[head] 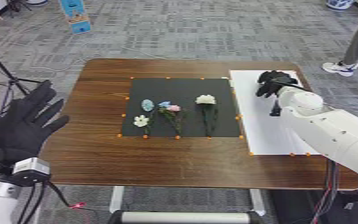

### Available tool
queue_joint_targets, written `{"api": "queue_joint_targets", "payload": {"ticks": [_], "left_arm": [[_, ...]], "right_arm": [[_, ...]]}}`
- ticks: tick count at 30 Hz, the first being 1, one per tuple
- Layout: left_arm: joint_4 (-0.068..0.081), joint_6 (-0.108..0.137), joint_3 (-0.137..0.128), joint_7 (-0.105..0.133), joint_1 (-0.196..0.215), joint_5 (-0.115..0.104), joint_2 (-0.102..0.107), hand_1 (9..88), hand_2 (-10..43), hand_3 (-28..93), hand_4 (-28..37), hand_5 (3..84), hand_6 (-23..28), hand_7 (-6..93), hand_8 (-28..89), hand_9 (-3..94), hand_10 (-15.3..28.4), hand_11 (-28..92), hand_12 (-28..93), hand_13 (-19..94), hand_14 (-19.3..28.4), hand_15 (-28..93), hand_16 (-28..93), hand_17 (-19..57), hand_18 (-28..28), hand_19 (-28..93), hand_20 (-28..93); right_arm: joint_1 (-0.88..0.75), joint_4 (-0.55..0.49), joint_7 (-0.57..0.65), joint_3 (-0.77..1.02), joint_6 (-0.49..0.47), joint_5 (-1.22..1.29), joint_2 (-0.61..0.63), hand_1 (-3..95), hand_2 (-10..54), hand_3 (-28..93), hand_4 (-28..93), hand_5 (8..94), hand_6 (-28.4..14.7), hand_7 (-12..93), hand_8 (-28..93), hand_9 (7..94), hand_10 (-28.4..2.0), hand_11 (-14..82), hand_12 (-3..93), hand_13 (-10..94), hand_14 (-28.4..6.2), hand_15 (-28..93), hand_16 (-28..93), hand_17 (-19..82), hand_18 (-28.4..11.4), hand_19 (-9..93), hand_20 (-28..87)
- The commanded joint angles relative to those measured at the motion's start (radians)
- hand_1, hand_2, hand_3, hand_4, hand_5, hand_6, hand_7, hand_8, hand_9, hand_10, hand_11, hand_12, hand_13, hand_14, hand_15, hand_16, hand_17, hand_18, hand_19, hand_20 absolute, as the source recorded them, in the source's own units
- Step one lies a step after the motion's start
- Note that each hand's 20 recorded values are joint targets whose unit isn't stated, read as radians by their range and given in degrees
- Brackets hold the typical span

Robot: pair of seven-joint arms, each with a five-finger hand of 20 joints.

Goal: Arrange flowers

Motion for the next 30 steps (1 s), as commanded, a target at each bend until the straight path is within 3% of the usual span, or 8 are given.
{"api": "queue_joint_targets", "payload": {"ticks": [1,6,7,9,11,14,22,30], "left_arm": [[-0.001,-0.013,-0.004,-0.001,0.008,-0.004,-0.001,24.5,-7.9,58,-28.3,21.8,1.3,13.8,-8,17.2,7.8,7,21,13,12.3,6,7,-15.7,22.9,35,6],[-0.001,-0.011,-0.002,-0.006,0.005,-0.004,-0.001,24.4,-7.9,58,-28.3,21.8,1.2,13.9,-8,17.2,7.8,7,21,13,12.3,6,7,-15.7,23.0,35,6],[-0.001,-0.011,-0.003,-0.005,0.007,-0.003,-0.002,24.5,-7.8,58,-28.3,21.8,1.2,13.8,-8,17.2,7.8,7,21,13,12.2,6,7,-15.7,23.0,35,6],[-0.002,-0.011,-0.004,-0.002,0.010,-0.004,-0.003,24.5,-7.8,59,-28.3,21.8,1.3,13.8,-8,17.2,7.8,7,21,13,12.3,6,7,-15.7,23.0,35,6],[-0.003,-0.013,-0.007,-0.002,0.012,-0.004,-0.005,24.7,-7.7,58,-28.3,21.8,1.3,13.7,-8,17.2,7.8,7,21,13,12.4,6,7,-15.7,23.0,35,6],[-0.003,-0.010,-0.006,-0.002,0.010,-0.004,-0.004,24.6,-7.7,58,-28.3,21.8,1.3,13.7,-8,17.2,7.9,7,21,13,12.4,7,7,-15.7,23.0,35,6],[-0.003,-0.008,-0.005,-0.003,0.005,-0.003,-0.004,24.7,-7.5,58,-28.3,21.8,1.3,13.7,-8,17.2,7.8,7,21,13,12.4,7,7,-15.8,23.1,35,6],[-0.002,-0.009,-0.002,-0.006,-0.001,-0.003,-0.002,24.6,-7.4,58,-28.3,21.8,1.3,13.7,-8,17.2,7.9,7,21,13,12.4,7,7,-15.8,23.2,35,5]], "right_arm": [[0.002,-0.008,0.001,-0.028,-0.018,-0.036,0.011,34.7,-9.5,81,-28,45.7,2.7,24,-14,54.1,-6.7,17.1,12.3,58,-8.6,83,29,32,-20.5,86,56],[0.005,-0.024,0.016,-0.050,0.006,-0.069,0.019,39.7,-9.5,83,-28,54.4,3.8,31,-15,59.8,-8.1,26.7,18.6,60,-7.4,83,30,33,-19.6,87,57],[0.003,-0.029,0.013,-0.053,0.022,-0.076,0.023,41.6,-9.5,83,-28,55.1,3.9,34,-11,60.8,-8.0,28.3,19.8,61,-7.2,83,30,34,-19.5,88,56],[-0.008,-0.048,-0.010,-0.046,0.046,-0.077,0.038,49.3,-9.5,80,-28,59.6,3.9,44,-2,72.4,-6.0,19.1,36.4,63,-6.2,82,32,36,-18.9,89,55],[-0.023,-0.075,-0.042,-0.027,0.046,-0.077,0.054,53.6,-9.5,80,-28,66.2,3.8,48,1,79.0,-6.4,25.0,42.7,66,-5.1,79,35,37,-18.3,89,55],[-0.046,-0.134,-0.072,-0.013,0.089,-0.073,0.080,55.0,-9.5,81,-28,70.4,3.4,49,-1,80.6,-6.9,30.6,41.6,68,-4.8,78,37,38,-18.3,89,55],[-0.145,-0.368,-0.159,0.057,0.177,-0.057,0.139,54.5,-9.5,83,-28,72.7,2.8,48,-3,82.0,-7.5,30.4,40.7,69,-4.8,77,39,39,-19.1,90,55],[-0.189,-0.397,-0.184,0.061,0.144,-0.075,0.100,54.4,-9.5,83,-28,72.4,3.1,49,-3,82.0,-7.0,30.3,40.8,69,-4.7,78,40,39,-19.1,90,56]]}}
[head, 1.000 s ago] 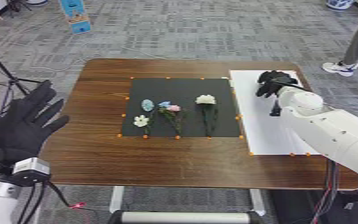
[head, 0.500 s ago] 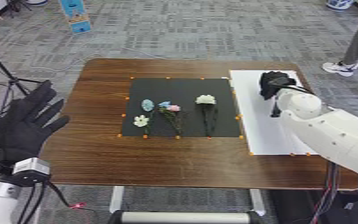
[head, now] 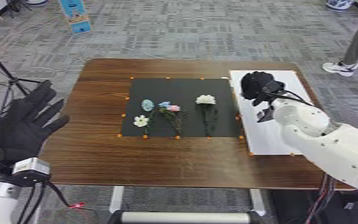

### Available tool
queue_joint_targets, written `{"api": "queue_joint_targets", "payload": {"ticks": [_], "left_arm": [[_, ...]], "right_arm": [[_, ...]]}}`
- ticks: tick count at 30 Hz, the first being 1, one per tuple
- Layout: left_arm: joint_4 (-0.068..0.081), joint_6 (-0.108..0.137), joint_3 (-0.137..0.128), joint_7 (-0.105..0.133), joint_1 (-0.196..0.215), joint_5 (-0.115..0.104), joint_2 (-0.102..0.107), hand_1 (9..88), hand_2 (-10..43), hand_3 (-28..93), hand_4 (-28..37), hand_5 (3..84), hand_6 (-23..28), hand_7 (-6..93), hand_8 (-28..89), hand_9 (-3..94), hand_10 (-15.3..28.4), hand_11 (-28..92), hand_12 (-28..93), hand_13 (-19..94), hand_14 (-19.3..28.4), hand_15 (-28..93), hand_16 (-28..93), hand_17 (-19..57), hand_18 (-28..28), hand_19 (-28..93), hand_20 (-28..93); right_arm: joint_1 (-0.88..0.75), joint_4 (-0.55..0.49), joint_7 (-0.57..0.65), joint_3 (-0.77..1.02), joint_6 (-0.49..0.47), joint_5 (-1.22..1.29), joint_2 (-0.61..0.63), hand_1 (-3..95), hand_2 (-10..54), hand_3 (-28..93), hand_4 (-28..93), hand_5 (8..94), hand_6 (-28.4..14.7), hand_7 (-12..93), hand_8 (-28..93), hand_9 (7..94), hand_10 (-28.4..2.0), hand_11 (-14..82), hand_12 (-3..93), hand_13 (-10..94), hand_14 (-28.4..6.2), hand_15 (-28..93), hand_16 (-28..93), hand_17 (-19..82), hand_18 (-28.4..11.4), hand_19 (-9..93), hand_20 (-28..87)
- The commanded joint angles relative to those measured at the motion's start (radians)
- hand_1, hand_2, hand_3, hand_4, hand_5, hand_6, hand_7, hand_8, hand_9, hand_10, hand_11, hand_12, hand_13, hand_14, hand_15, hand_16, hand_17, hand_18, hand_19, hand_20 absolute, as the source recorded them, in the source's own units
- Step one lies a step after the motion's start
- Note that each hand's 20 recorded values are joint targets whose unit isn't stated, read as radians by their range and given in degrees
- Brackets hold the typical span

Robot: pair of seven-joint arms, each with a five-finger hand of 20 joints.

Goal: Arrange flowers

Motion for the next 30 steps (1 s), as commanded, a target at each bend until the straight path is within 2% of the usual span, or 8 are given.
{"api": "queue_joint_targets", "payload": {"ticks": [1,17,28,30], "left_arm": [[-0.002,-0.007,-0.001,-0.005,-0.001,-0.003,-0.002,24.6,-7.4,58,-28.3,21.8,1.3,13.7,-8,17.2,7.9,7,21,13,12.4,7,7,-15.8,23.2,35,5],[-0.002,-0.007,-0.005,-0.005,0.001,-0.004,-0.006,24.7,-7.3,58,-28.3,21.8,1.4,13.7,-8,17.1,7.9,7,21,13,12.4,6,7,-15.8,23.2,35,5],[-0.002,-0.008,-0.003,-0.004,0.001,-0.004,-0.007,24.4,-7.5,59,-28.3,21.8,1.4,13.6,-8,17.1,7.8,7,21,13,12.3,6,7,-15.8,23.1,35,5],[-0.001,-0.007,-0.003,-0.009,-0.002,-0.004,-0.006,24.5,-7.5,59,-28.3,21.8,1.4,13.6,-8,17.1,7.8,7,21,13,12.3,6,7,-15.8,23.2,35,6]], "right_arm": [[-0.029,-0.006,-0.031,-0.014,-0.022,-0.030,-0.057,54.4,-9.5,83,-28,72.3,3.1,49,-3,82.0,-6.9,30.3,40.8,69,-4.7,78,40,39,-19.1,90,56],[-0.194,-0.143,-0.046,0.109,-0.092,-0.087,-0.015,53.8,-9.5,83,-28,71.6,3.8,49,-3,82.4,-6.3,29.4,40.3,68,-4.7,78,40,39,-18.9,90,56],[-0.198,-0.101,-0.033,0.072,-0.029,-0.118,-0.038,53.8,-9.5,82,-28,71.7,4.2,49,-4,82.9,-6.2,28.6,40.2,68,-4.7,79,39,39,-18.8,90,56],[-0.195,-0.097,-0.042,0.058,0.015,-0.102,-0.037,53.8,-9.5,82,-28,71.6,4.2,49,-3,83.0,-6.2,28.4,40.3,68,-4.7,79,39,39,-18.7,90,56]]}}
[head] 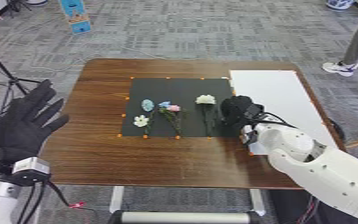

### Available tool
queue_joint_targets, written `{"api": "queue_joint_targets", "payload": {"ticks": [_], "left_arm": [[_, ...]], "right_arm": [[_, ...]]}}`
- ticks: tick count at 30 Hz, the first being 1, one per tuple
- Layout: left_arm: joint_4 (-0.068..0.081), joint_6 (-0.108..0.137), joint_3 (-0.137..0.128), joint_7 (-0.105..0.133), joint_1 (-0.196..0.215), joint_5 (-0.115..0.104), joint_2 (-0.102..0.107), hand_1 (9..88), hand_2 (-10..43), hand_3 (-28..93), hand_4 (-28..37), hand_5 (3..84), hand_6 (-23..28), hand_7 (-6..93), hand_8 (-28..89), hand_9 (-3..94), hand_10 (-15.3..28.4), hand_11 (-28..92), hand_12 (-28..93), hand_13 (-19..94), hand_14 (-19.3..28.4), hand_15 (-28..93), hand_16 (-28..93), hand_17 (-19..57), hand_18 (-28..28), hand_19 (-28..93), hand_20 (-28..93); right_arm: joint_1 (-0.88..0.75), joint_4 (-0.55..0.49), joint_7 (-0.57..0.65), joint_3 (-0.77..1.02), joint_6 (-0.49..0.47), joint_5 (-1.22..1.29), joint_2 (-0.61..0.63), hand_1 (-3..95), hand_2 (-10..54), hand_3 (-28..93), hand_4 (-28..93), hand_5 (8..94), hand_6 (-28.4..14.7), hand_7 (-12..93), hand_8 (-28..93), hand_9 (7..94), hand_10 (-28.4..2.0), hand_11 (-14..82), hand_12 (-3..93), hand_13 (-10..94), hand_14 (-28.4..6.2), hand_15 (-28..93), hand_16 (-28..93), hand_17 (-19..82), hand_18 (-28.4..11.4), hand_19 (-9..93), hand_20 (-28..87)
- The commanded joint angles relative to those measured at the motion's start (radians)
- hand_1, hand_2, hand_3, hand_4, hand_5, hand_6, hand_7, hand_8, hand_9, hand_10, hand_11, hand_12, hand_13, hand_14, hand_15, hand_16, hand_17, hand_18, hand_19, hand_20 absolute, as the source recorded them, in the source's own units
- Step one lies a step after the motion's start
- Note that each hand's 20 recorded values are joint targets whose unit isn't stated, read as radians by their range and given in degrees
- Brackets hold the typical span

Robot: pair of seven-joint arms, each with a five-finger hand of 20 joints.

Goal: Arrange flowers

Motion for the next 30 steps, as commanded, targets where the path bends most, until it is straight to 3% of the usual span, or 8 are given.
{"api": "queue_joint_targets", "payload": {"ticks": [1,3,11,16,20,22,27,30], "left_arm": [[-0.001,-0.008,-0.003,-0.007,0.002,-0.004,-0.005,24.5,-7.5,59,-28.3,21.8,1.4,13.6,-8,17.1,7.8,7,21,13,12.3,6,7,-15.8,23.2,35,5],[-0.002,-0.006,-0.004,-0.007,0.004,-0.004,-0.006,24.7,-7.4,58,-28.3,21.8,1.4,13.6,-8,17.2,7.8,7,21,13,12.3,6,7,-15.8,23.2,35,5],[-0.002,-0.008,-0.003,-0.007,0.003,-0.003,-0.008,24.7,-7.3,58,-28.3,21.9,1.4,13.6,-8,17.2,7.9,7,21,13,12.4,6,7,-15.8,23.1,35,5],[-0.001,-0.010,-0.005,-0.008,0.002,-0.004,-0.008,24.8,-7.4,58,-28.3,21.9,1.4,13.6,-8,17.2,7.9,7,21,13,12.3,6,7,-15.8,23.2,35,5],[-0.001,-0.011,-0.006,-0.008,0.001,-0.004,-0.007,24.6,-7.5,59,-28.3,21.9,1.4,13.7,-8,17.2,7.9,7,21,13,12.3,6,7,-15.8,23.1,35,5],[0.000,-0.012,-0.006,-0.008,0.001,-0.004,-0.005,24.6,-7.4,58,-28.3,21.9,1.4,13.7,-8,17.2,7.9,7,21,13,12.3,6,7,-15.8,23.1,35,5],[0.002,-0.010,-0.004,-0.009,-0.004,-0.006,-0.002,24.5,-7.5,58,-28.3,21.9,1.4,13.8,-8,17.2,7.8,7,21,13,12.3,6,7,-15.8,23.1,35,5],[0.009,-0.011,0.004,-0.011,-0.021,-0.005,0.007,24.4,-7.7,59,-28.3,21.9,1.4,13.8,-8,17.2,7.8,7,21,13,12.3,6,7,-15.8,23.1,35,5]], "right_arm": [[0.000,0.024,-0.016,-0.026,0.085,-0.015,-0.012,53.8,-9.5,82,-28,71.5,4.3,49,-3,83.0,-6.2,28.3,40.3,68,-4.6,79,39,39,-18.7,90,56],[0.007,0.030,-0.020,-0.045,0.122,-0.015,-0.014,53.8,-9.5,82,-28,71.5,4.3,49,-3,83.0,-6.1,28.0,40.2,68,-4.6,79,39,39,-18.7,90,56],[-0.002,0.028,-0.028,-0.036,0.104,-0.033,-0.014,53.3,-9.5,79,-28,69.6,4.2,49,-2,81.9,-5.6,26.8,41.1,68,-4.9,79,38,38,-18.5,90,56],[-0.026,0.013,-0.031,-0.013,0.095,-0.067,-0.001,45.4,-9.5,76,-28,63.5,3.7,40,-3,77.4,-5.9,17.7,39.3,66,-5.7,81,34,37,-19.1,90,57],[-0.054,-0.008,-0.034,0.024,0.072,-0.068,0.008,35.9,-9.5,83,-28,55.9,2.7,31,-16,61.1,-8.8,27.7,21.9,64,-6.6,82,34,36,-19.6,90,58],[-0.081,-0.036,-0.013,0.066,0.009,-0.078,0.014,34.8,-9.5,82,-28,50.2,1.3,29,-16,54.1,-9.2,24.7,20.2,62,-7.4,82,32,34,-20.0,89,58],[-0.128,-0.072,0.025,0.131,0.004,-0.102,0.033,31.3,-9.5,82,-28,38.4,-4.0,21,-12,41.4,-12.0,19.2,19.6,55,-9.2,83,30,30,-20.5,86,57],[-0.229,-0.129,0.025,0.277,-0.012,-0.018,0.053,28.5,-9.5,82,-28,32.0,-6.4,15,-9,35.2,-13.6,15.9,19.1,52,-10.1,83,28,27,-20.6,81,56]]}}
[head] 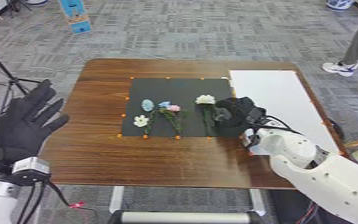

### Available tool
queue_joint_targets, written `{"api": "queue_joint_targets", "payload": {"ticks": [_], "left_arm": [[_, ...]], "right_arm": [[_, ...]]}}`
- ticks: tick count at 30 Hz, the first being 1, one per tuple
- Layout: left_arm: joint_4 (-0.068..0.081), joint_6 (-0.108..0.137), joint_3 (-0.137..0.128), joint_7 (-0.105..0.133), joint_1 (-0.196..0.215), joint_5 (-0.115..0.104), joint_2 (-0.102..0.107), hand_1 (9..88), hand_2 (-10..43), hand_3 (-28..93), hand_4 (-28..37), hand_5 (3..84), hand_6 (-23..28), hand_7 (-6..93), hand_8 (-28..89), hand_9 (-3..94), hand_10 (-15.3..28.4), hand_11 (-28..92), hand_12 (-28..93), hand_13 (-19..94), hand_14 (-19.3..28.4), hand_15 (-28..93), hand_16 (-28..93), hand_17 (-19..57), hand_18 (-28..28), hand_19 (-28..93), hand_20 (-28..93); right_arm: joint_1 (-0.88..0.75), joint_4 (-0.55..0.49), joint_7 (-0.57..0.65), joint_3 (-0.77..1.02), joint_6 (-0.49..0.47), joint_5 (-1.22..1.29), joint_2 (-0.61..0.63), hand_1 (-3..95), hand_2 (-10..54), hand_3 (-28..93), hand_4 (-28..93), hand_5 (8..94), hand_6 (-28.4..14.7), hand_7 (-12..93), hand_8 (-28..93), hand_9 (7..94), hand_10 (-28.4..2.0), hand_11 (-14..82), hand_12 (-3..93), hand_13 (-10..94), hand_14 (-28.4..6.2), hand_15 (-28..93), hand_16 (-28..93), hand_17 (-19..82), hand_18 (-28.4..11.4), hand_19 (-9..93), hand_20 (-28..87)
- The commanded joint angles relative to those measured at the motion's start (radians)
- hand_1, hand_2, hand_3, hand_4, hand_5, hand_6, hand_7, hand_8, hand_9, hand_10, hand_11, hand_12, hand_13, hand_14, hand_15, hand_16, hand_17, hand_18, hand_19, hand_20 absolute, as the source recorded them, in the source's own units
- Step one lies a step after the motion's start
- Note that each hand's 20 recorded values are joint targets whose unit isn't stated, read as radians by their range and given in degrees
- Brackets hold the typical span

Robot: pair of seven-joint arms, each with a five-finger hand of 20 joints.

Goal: Arrange flowers

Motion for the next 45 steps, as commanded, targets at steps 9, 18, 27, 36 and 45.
{"api": "queue_joint_targets", "payload": {"ticks": [9,18,27,36,45], "left_arm": [[0.019,0.007,0.030,-0.054,-0.042,0.082,0.005,26.1,-9.2,61,-28.3,21.9,1.4,14.1,-8,17.2,7.8,8,21,13,12.4,7,7,-15.2,22.3,35,5],[0.045,-0.054,0.044,-0.057,-0.078,0.097,-0.009,28.4,-9.5,59,-28.3,17.7,0.5,15.1,-8,14.3,6.5,7,22,12,11.5,5,7,-14.9,22.3,35,6],[0.044,-0.033,0.079,-0.078,-0.095,0.141,-0.022,27.6,-9.5,59,-28.3,19.2,1.0,14.3,-8,14.5,6.7,4,24,11,11.3,2,8,-16.8,20.4,32,5],[0.074,-0.038,0.149,-0.081,-0.134,0.182,-0.051,27.7,-9.5,60,-28.3,20.2,1.3,14.2,-8,14.8,6.9,5,24,11,10.2,2,9,-16.6,19.7,32,6],[0.081,-0.065,0.153,-0.095,-0.143,0.176,-0.069,34.3,-8.7,45,-28.3,18.8,1.2,12.0,-7,13.2,6.5,0,25,9,10.8,-2,10,-17.6,23.3,34,5]], "right_arm": [[-0.684,-0.234,-0.456,0.798,0.102,1.273,-0.044,15.7,-0.3,87,-24,35.2,-3.6,14,-9,31.8,-12.3,10.8,21.6,16,-11.4,31,20,1,-21.6,46,31],[-0.857,-0.270,-0.481,0.980,-0.220,1.767,-0.284,14.8,1.5,86,-22,34.6,-2.1,6,-7,33.0,-10.8,2.7,20.0,19,-9.7,6,31,-3,-20.2,35,18],[-0.897,-0.285,-0.430,1.063,-0.345,1.567,-0.443,14.6,-1.4,83,-23,32.7,-2.2,4,-7,31.6,-9.7,1.9,18.0,19,-8.9,-2,34,-4,-19.1,30,16],[-0.907,-0.316,-0.353,1.086,-0.448,1.431,-0.459,14.1,-4.2,80,-23,25.2,-8.1,-2,-5,23.7,-11.8,-1.5,15.2,16,-9.3,-9,35,-6,-18.6,29,12],[-0.896,-0.327,-0.361,1.048,-0.338,1.310,-0.458,14.2,-4.3,80,-23,29.4,-5.1,1,-5,24.7,-9.8,-0.9,15.8,15,-8.4,-10,36,-8,-18.0,29,11]]}}
